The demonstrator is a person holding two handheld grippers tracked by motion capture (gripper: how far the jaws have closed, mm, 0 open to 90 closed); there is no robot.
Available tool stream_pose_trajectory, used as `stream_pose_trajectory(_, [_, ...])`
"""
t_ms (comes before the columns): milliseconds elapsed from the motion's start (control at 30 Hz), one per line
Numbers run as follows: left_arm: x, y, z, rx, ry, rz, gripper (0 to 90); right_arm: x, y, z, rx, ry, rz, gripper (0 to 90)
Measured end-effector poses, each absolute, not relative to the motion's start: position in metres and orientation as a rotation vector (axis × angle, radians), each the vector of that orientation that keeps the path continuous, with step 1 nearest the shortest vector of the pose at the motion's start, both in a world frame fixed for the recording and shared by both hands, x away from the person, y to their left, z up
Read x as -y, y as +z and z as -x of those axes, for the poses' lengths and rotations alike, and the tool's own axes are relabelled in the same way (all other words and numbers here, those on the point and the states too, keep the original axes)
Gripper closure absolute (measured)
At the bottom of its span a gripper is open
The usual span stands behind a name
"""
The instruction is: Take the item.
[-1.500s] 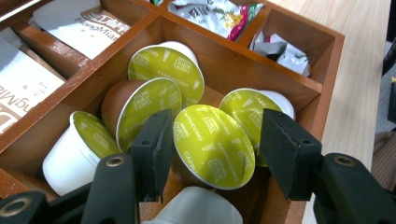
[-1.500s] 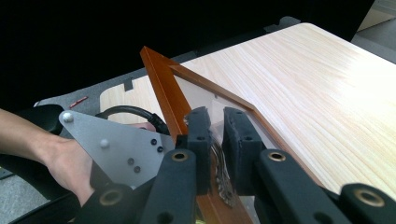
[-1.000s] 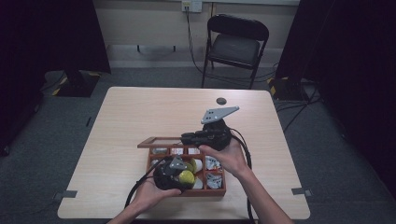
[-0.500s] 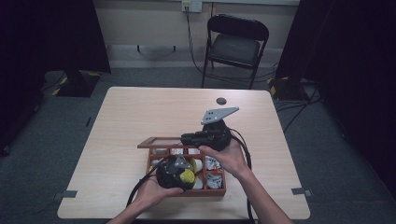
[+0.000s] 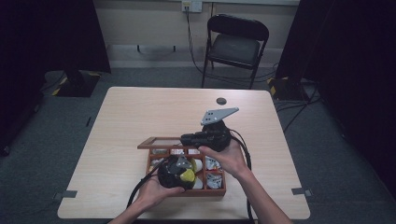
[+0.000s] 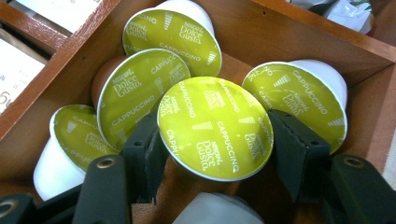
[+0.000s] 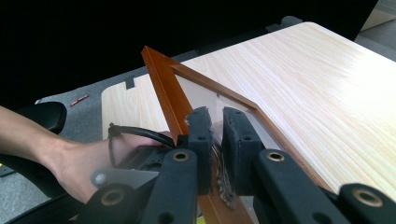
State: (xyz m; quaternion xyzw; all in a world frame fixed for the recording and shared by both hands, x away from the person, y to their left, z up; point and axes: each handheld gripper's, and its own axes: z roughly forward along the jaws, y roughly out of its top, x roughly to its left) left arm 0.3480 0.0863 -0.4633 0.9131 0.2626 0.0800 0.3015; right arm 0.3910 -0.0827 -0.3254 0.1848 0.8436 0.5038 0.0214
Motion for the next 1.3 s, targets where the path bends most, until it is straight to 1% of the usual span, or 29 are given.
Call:
stream_pose_trajectory(367, [-0.093,-0.461,-0.347,-0.668,0.208,-2.384,40.6,0.083,-0.326,-0.391,-2.614,1.563,-0.571,82.0])
stream_pose_trajectory(433, [-0.094,-0.461,-0.346,-0.681,0.188,-2.367,40.6,0.083,-0.326,-0.391,-2.614,1.561,-0.571,82.0])
stream_pose_trajectory(600, [-0.095,-0.460,-0.345,-0.649,0.211,-2.372,40.6,0.083,-0.326,-0.391,-2.615,1.560,-0.570,81.9])
stream_pose_trajectory(800, [-0.102,-0.458,-0.344,-0.674,0.214,-2.345,40.6,0.083,-0.326,-0.390,-2.615,1.560,-0.564,82.6])
stream_pose_trajectory(1300, [-0.111,-0.449,-0.336,-0.664,0.212,-2.296,40.6,0.083,-0.326,-0.391,-2.615,1.563,-0.562,83.0])
